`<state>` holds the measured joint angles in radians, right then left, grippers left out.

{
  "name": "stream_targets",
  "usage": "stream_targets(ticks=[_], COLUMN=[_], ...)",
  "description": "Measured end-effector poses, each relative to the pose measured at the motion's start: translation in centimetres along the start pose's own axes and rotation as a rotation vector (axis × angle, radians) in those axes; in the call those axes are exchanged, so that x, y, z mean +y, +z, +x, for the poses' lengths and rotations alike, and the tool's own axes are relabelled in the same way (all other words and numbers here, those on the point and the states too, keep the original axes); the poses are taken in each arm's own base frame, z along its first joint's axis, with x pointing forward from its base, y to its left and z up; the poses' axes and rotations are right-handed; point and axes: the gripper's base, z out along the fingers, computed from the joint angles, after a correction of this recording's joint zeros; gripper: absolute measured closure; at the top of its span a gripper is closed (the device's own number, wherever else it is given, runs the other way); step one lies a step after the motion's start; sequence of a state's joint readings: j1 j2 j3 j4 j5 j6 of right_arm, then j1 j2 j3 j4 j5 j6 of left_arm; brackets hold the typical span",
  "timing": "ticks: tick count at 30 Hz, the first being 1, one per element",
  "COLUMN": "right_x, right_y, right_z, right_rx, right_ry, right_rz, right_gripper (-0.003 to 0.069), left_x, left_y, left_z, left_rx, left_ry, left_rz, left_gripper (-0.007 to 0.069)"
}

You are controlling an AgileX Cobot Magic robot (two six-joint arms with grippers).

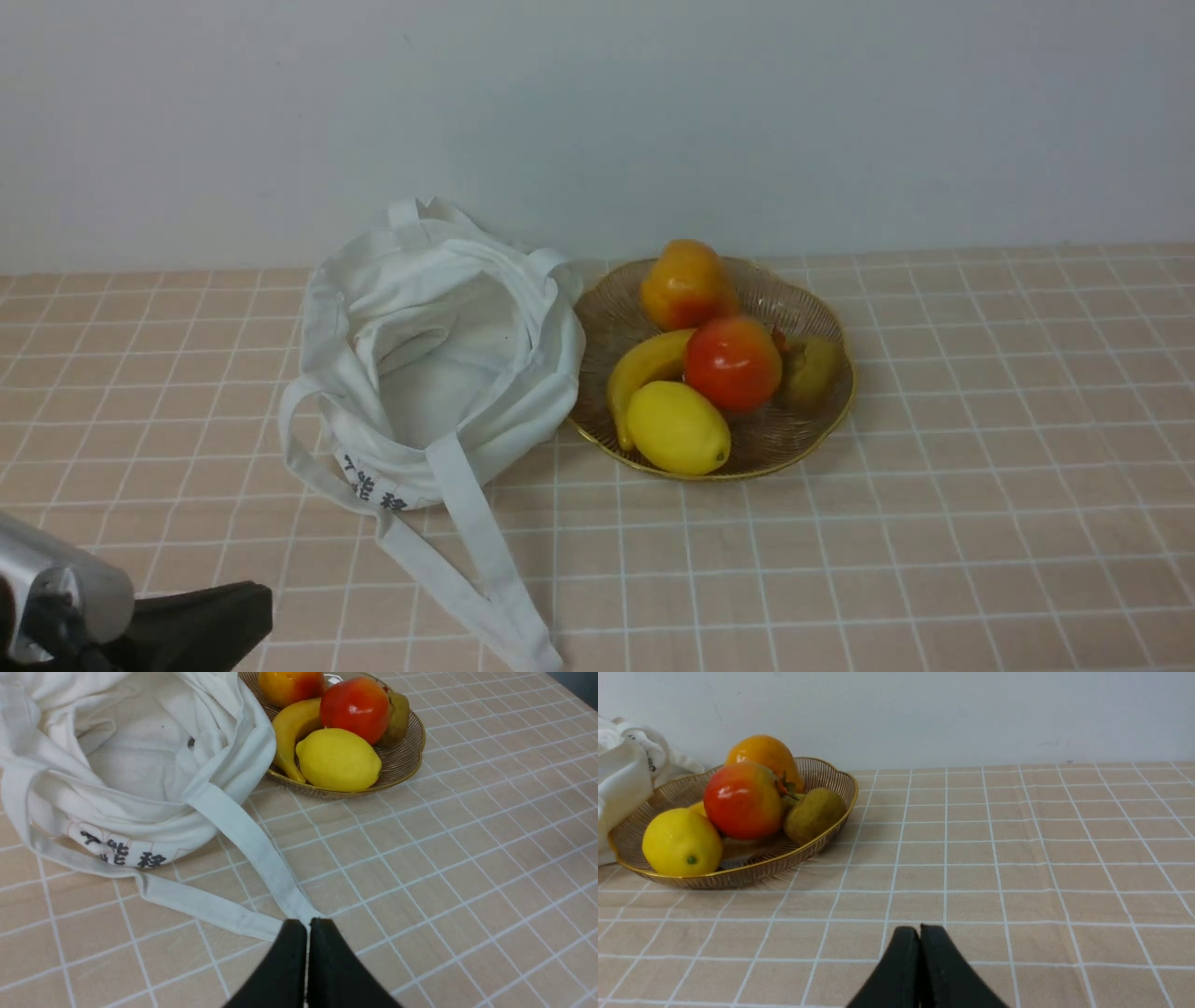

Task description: Take the fruit out of the bag on the brown coffee tablecloth and place them on the plate.

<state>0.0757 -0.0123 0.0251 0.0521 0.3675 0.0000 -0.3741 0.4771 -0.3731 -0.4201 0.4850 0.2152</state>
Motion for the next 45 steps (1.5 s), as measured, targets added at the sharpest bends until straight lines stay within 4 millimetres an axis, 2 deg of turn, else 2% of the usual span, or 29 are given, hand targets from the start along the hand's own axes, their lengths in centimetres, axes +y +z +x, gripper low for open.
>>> stream_targets(ticks=[16,20,21,23,27,30,35,45], right_x=[0.0,0.0,0.0,0.0,0.0,0.0,0.0,0.0], right_y=[0.0,0.0,0.0,0.0,0.0,0.0,0.0,0.0], right_z=[0.0,0.0,0.0,0.0,0.0,0.0,0.0,0.0], right_rx=[0.000,0.000,0.000,0.000,0.000,0.000,0.000,0.000], right_ry=[0.000,0.000,0.000,0.000,0.000,0.000,0.000,0.000], right_rz=[0.000,0.000,0.000,0.000,0.000,0.000,0.000,0.000], right_gripper=[0.0673,0.0673,0.0673,0.0673,0.0673,0.0673,0.0673,0.0673], left_x=[0.3,0.8,1.2,1.7,3.7,4.5,4.9,4.9], left_y=[0.1,0.0,-0.3,-0.4,-0.5,-0.5,-0.8,-0.7], left_z=[0.5,1.7,2.7,3.5,7.5,9.1,9.4,9.9], left_rx=[0.023,-0.003,-0.044,-0.087,-0.198,-0.229,-0.255,-0.201], left_ry=[0.045,0.081,0.094,0.098,0.079,0.083,0.078,0.070], left_rz=[-0.021,-0.056,-0.084,-0.120,-0.298,-0.393,-0.465,-0.468], left_gripper=[0.0632,0.0632,0.0632,0.0632,0.0632,0.0632,0.0632,0.0632])
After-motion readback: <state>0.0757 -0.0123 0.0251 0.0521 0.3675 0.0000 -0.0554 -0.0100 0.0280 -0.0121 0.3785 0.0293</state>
